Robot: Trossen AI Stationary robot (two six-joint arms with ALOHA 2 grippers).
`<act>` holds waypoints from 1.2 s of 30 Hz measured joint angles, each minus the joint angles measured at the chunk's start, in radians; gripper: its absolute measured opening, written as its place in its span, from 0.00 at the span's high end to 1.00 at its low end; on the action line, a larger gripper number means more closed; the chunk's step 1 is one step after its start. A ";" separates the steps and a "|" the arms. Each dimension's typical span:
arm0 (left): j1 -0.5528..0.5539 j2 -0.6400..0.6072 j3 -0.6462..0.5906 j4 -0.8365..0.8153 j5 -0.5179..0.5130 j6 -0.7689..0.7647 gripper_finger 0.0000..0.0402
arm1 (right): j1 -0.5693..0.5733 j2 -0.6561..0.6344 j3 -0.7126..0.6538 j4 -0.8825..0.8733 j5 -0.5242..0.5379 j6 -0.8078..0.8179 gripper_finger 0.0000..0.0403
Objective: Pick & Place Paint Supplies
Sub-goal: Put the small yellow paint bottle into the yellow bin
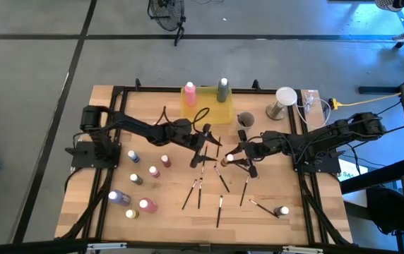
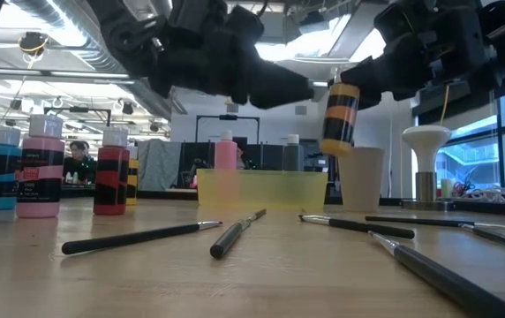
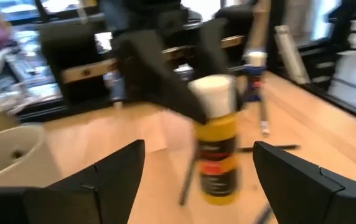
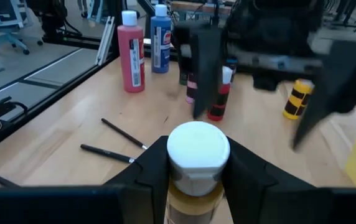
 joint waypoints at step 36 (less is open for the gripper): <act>-0.032 0.071 0.000 0.129 -0.116 -0.111 0.27 | 0.000 -0.001 0.039 0.055 0.103 -0.056 0.71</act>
